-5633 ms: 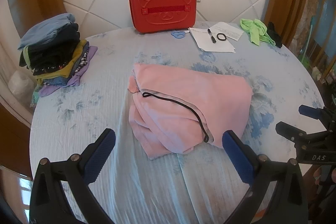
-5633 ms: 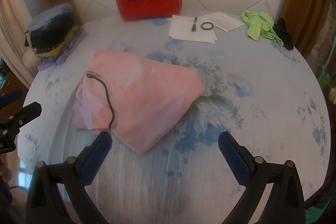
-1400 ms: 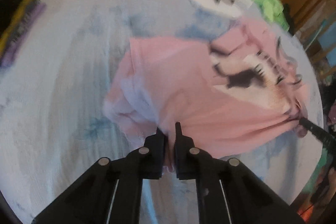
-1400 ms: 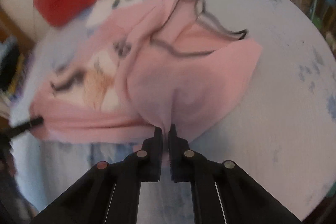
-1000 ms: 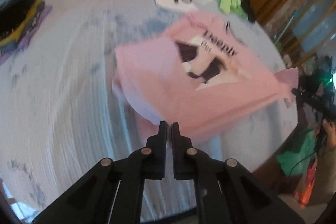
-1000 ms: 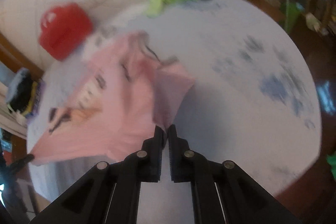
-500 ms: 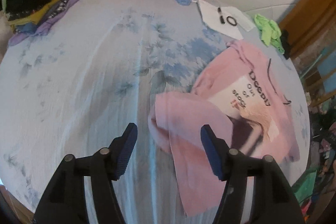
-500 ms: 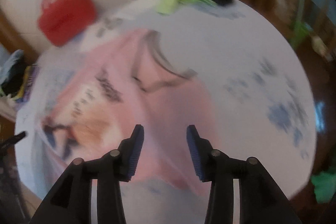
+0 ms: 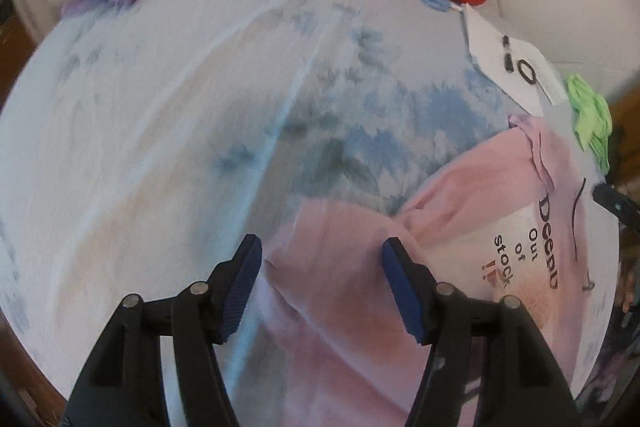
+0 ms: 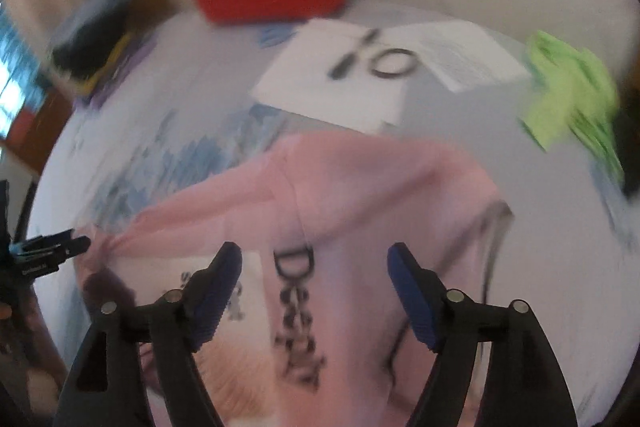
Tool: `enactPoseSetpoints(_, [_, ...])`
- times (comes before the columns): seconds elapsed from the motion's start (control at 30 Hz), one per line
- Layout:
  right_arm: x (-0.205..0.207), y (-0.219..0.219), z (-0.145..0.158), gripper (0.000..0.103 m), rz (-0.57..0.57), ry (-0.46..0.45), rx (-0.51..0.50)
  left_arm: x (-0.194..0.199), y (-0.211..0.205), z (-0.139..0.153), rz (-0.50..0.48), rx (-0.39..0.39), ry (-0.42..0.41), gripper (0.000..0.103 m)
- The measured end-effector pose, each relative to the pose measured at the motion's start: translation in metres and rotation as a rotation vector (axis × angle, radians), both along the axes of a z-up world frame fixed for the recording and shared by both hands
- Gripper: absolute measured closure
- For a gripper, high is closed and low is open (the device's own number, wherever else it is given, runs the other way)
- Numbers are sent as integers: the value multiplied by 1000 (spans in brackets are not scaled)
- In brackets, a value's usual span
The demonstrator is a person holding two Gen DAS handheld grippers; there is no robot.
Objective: Fold clothes
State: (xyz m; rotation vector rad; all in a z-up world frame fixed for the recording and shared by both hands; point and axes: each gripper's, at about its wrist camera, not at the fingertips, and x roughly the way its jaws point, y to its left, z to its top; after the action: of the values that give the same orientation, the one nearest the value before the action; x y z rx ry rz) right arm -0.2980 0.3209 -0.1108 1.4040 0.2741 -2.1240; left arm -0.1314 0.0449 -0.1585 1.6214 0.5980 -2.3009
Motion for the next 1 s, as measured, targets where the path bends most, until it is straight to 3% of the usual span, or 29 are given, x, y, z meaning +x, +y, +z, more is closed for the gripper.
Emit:
enactPoseSetpoints(0.07, [-8,-14,-14,14,83,-1,30,5,11,-6,16,-14,-13,48])
enactPoseSetpoints(0.1, [-10,-22,-21,14,129,10,57,8,16,-9,22,-21,-16,68])
enactPoseSetpoints(0.13, [-12,-30,-29,14,174,20,85,10,22,-11,29,-29,-20,80])
enactPoseSetpoints(0.23, [-21,-40,-51,18,235,7,150,18,33,-10,55,-81,-32,92])
enactPoseSetpoints(0.27, [-26,-40,-57,53,239,-23,147,21,37,-7,68,-101,-36,93])
enactPoseSetpoints(0.3, [-31,-38,-61,97,239,-46,139,29,40,0,81,-112,-18,93])
enactPoseSetpoints(0.37, [-37,-28,-52,99,207,-2,128,48,48,15,103,-132,24,94])
enactPoseSetpoints(0.5, [-49,43,-3,99,41,40,-79,101,63,27,113,-121,21,94])
enactPoseSetpoints(0.6, [-49,110,5,99,-74,32,-107,128,68,20,99,-81,-15,94])
enactPoseSetpoints(0.67, [-47,148,-7,99,-128,-12,-84,138,71,20,88,-70,-33,91])
enactPoseSetpoints(0.73, [-43,175,-22,99,-162,-51,-48,145,74,27,86,-64,-29,75])
enactPoseSetpoints(0.9, [-27,190,-51,98,-152,-113,-13,144,79,83,85,-124,96,68])
enactPoseSetpoints(1.0, [-26,189,-60,97,-148,-127,-12,124,77,99,70,-134,143,45])
